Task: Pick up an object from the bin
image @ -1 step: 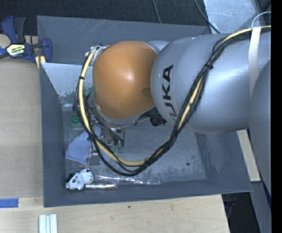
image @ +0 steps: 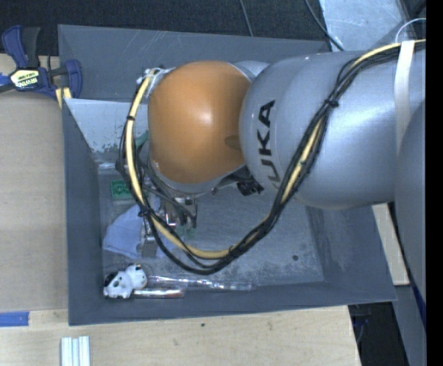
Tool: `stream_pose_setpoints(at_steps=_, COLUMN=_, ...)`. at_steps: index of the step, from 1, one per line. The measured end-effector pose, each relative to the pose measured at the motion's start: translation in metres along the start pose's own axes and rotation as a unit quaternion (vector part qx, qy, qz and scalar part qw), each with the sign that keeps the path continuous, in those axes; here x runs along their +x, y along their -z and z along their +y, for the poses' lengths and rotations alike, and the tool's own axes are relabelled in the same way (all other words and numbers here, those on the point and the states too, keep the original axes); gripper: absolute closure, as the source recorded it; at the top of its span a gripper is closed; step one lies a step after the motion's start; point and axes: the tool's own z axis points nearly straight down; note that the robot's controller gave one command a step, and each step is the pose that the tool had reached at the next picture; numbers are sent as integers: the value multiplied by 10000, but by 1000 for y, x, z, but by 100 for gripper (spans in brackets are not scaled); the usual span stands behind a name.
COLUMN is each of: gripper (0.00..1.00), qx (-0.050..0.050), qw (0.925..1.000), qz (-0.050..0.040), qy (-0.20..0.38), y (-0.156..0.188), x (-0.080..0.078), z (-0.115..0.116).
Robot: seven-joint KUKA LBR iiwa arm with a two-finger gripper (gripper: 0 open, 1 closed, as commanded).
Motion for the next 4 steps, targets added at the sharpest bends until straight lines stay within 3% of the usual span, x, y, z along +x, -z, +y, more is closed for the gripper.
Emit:
stream_pose_setpoints(at_steps=1, gripper=0, qx=-6, qw=9999, qz=-12, qy=-122, y=-130, x=-61, z=-36)
stream_pose_setpoints(at_steps=2, gripper=0, qx=-12, qw=9921, qz=-35, qy=1256, y=-157, x=-74, z=-23)
stream_pose_setpoints(at_steps=3, gripper=0, qx=0, qw=10000, qz=-1, qy=-99, y=-149, x=-68, z=-39)
stream_pose_setpoints(at_steps=4, gripper=0, qx=-17, qw=9925, qz=-55, qy=1224, y=-156, x=-75, z=-24)
